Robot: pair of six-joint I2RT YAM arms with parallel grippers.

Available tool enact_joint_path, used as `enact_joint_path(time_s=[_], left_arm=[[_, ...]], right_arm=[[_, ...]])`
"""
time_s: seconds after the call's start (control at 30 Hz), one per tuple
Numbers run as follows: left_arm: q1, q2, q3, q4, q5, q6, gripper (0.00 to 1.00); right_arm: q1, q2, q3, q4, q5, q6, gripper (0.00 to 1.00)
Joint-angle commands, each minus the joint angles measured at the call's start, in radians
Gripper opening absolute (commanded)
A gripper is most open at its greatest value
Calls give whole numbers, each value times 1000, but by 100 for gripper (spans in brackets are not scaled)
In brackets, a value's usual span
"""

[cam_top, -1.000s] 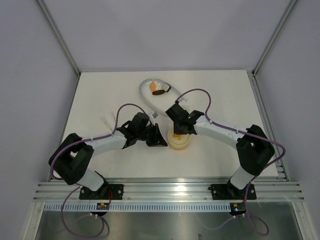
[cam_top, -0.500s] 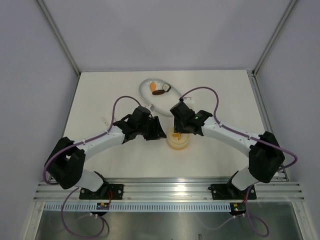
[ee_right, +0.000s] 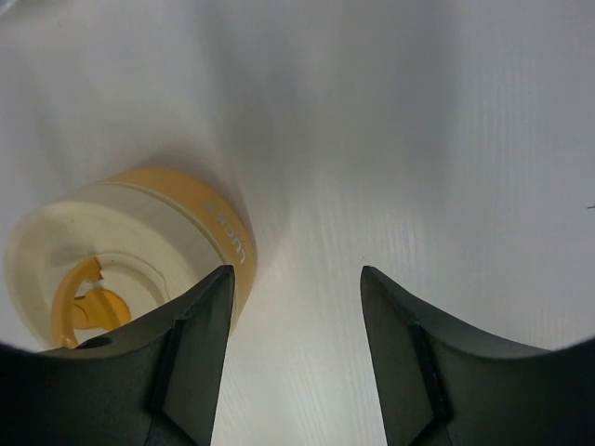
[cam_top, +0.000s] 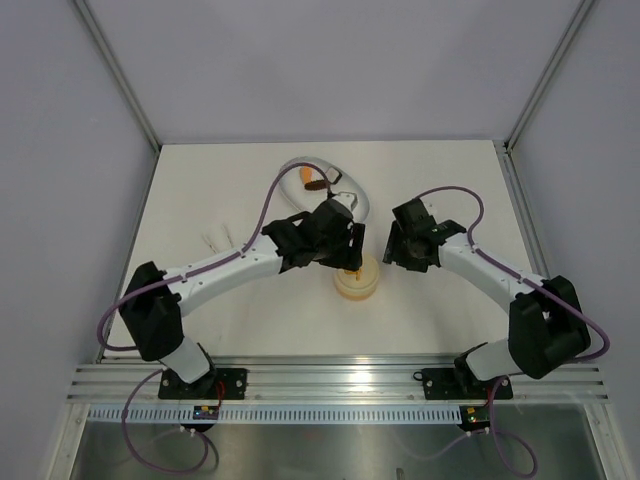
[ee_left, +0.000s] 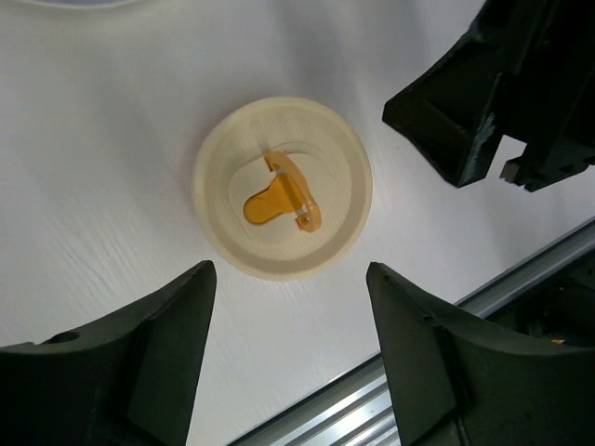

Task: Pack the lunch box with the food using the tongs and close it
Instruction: Close the box lid on the packing box.

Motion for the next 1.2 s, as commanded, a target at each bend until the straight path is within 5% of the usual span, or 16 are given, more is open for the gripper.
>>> enact_joint_path(time_s=[0.0, 0.4, 0.9, 1.1, 1.17], left_arm=[[-31, 98, 91, -75, -64, 82, 69], [-37, 275, 200, -104, 7, 124, 60], [-39, 295, 185, -63, 19, 164, 31], [-39, 295, 182, -55, 31, 170, 1], [-39, 292, 182, -55, 36, 172, 0]], right_arm=[[-1, 0, -11, 42, -77, -8, 64], [-57, -24, -99, 92, -122, -7, 64], [-64, 2, -125, 138, -160, -23, 64], [-64, 2, -128, 138, -160, -28, 63], [-64, 2, -128, 140, -160, -28, 64]])
